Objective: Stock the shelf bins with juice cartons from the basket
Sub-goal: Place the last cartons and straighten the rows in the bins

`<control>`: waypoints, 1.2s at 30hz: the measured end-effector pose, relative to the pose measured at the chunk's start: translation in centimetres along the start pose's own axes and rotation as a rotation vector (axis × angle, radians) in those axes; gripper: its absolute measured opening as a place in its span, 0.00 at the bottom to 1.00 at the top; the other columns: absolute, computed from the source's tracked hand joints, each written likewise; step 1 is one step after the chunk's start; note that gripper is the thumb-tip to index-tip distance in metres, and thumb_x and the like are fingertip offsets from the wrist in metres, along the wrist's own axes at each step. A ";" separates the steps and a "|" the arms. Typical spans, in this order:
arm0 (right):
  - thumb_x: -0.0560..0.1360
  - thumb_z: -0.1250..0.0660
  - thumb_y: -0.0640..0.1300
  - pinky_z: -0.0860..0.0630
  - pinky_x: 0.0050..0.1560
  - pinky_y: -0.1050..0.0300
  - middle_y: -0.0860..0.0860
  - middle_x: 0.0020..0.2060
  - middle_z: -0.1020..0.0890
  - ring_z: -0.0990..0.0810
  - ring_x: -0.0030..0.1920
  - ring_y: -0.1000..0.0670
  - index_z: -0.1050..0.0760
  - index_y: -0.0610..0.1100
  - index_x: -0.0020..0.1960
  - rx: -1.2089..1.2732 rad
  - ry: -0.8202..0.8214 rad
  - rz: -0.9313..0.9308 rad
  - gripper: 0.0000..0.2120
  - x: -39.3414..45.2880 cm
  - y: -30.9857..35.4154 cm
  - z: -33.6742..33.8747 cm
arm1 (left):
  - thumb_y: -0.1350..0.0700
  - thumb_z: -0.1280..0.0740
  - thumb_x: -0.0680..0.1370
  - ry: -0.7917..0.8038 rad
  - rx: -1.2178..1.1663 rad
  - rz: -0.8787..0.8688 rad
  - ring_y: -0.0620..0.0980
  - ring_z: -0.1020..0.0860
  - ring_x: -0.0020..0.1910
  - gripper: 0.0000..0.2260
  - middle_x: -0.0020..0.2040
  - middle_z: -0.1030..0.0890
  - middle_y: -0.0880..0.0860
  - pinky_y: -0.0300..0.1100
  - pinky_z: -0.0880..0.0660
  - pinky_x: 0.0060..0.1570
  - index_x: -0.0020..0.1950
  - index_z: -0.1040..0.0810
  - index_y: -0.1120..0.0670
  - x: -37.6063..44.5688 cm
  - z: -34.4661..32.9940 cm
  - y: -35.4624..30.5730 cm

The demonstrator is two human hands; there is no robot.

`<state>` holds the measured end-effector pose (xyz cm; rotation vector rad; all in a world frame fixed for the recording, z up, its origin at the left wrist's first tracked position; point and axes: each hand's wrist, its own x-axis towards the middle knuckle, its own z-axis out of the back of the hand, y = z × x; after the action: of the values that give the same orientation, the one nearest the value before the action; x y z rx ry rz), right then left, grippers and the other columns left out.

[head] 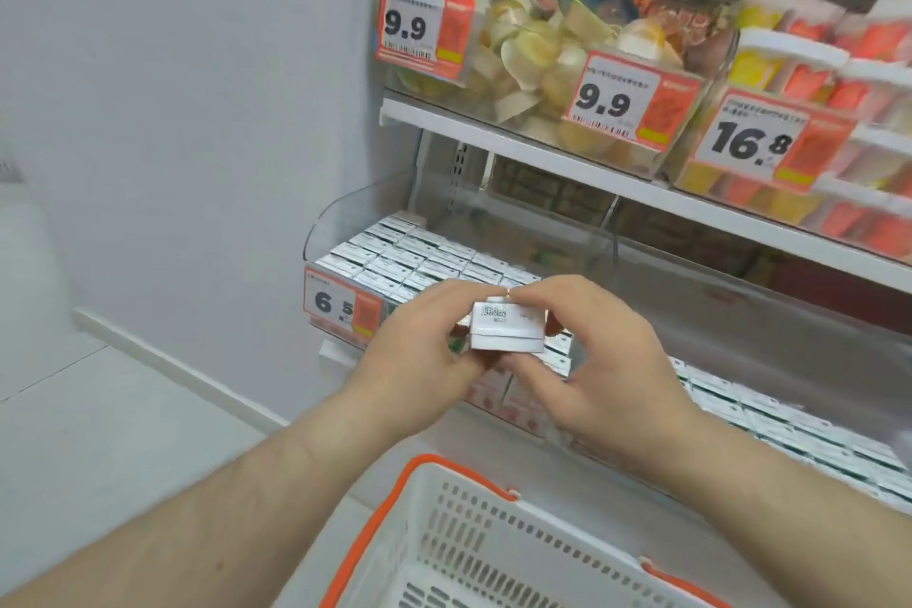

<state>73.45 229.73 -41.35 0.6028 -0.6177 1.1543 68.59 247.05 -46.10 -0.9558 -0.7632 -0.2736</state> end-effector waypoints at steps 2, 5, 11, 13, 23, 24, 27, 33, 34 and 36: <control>0.69 0.27 0.44 0.22 0.48 0.50 0.53 0.51 0.19 0.23 0.50 0.57 0.23 0.45 0.60 -0.049 0.021 0.000 0.20 1.2 -0.5 -0.4 | 0.56 0.29 0.71 -0.035 0.010 0.024 0.40 0.24 0.57 0.19 0.56 0.20 0.43 0.39 0.26 0.55 0.62 0.21 0.49 0.7 0.3 0.4; 0.70 0.28 0.44 0.23 0.50 0.54 0.50 0.51 0.18 0.23 0.51 0.54 0.22 0.42 0.59 -0.130 0.003 -0.027 0.18 3.5 -2.0 -1.0 | 0.52 0.28 0.74 -0.100 0.048 0.139 0.41 0.28 0.64 0.22 0.64 0.23 0.44 0.43 0.29 0.64 0.68 0.26 0.47 2.1 0.8 1.0; 0.74 0.28 0.42 0.26 0.54 0.53 0.48 0.55 0.20 0.23 0.54 0.49 0.25 0.42 0.62 -0.225 0.060 -0.215 0.17 7.7 -6.8 -4.1 | 0.36 0.45 0.78 0.161 0.647 0.500 0.52 0.62 0.78 0.36 0.80 0.56 0.50 0.57 0.60 0.75 0.79 0.55 0.49 2.9 1.1 5.0; 0.75 0.30 0.42 0.25 0.55 0.47 0.46 0.57 0.21 0.22 0.55 0.43 0.26 0.41 0.63 -0.264 0.132 -0.246 0.17 8.7 -8.5 -5.9 | 0.35 0.49 0.79 0.229 0.711 0.522 0.53 0.66 0.77 0.34 0.80 0.60 0.51 0.59 0.63 0.73 0.79 0.56 0.49 2.6 0.7 5.8; 0.75 0.28 0.47 0.26 0.47 0.57 0.45 0.55 0.20 0.23 0.50 0.46 0.25 0.43 0.63 -0.207 0.321 -0.726 0.19 15.0 -14.3 -14.4 | 0.38 0.49 0.79 0.216 0.714 0.532 0.53 0.57 0.77 0.30 0.79 0.54 0.52 0.57 0.69 0.72 0.79 0.50 0.47 2.5 -0.2 6.5; 0.75 0.28 0.47 0.28 0.46 0.58 0.45 0.55 0.20 0.24 0.49 0.47 0.25 0.42 0.63 -0.200 0.360 -0.744 0.19 15.5 -14.8 -15.0 | 0.38 0.49 0.79 0.217 0.708 0.532 0.53 0.57 0.77 0.30 0.79 0.54 0.52 0.57 0.69 0.72 0.79 0.50 0.47 2.5 -0.2 6.6; 0.75 0.29 0.49 0.30 0.43 0.59 0.46 0.54 0.19 0.22 0.48 0.47 0.23 0.41 0.64 -0.107 0.479 -0.808 0.20 16.8 -15.9 -16.6 | 0.38 0.50 0.79 0.222 0.694 0.531 0.53 0.59 0.77 0.30 0.79 0.55 0.52 0.57 0.71 0.72 0.79 0.50 0.46 2.4 -0.1 6.7; 0.76 0.29 0.47 0.28 0.45 0.58 0.46 0.54 0.19 0.22 0.46 0.47 0.23 0.39 0.62 0.007 0.551 -0.910 0.19 17.2 -16.7 -17.9 | 0.37 0.50 0.79 0.221 0.679 0.519 0.51 0.62 0.77 0.29 0.79 0.57 0.50 0.54 0.74 0.69 0.78 0.51 0.44 2.2 0.0 6.9; 0.76 0.29 0.47 0.26 0.45 0.57 0.45 0.56 0.18 0.19 0.49 0.46 0.22 0.38 0.61 0.004 0.563 -0.919 0.18 17.2 -16.9 -18.0 | 0.37 0.50 0.79 0.217 0.679 0.521 0.52 0.62 0.77 0.29 0.79 0.57 0.50 0.54 0.74 0.69 0.78 0.50 0.44 2.3 -0.1 7.0; 0.77 0.31 0.48 0.23 0.50 0.55 0.43 0.58 0.18 0.18 0.55 0.44 0.21 0.38 0.61 0.007 0.593 -0.938 0.17 17.2 -16.9 -17.9 | 0.38 0.50 0.79 0.210 0.685 0.529 0.52 0.62 0.77 0.29 0.79 0.57 0.50 0.54 0.75 0.68 0.78 0.50 0.44 2.4 -0.3 6.9</control>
<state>96.71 248.63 -43.27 0.4357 0.1945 0.3925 74.07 251.01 -48.96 -0.4345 -0.3419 0.3350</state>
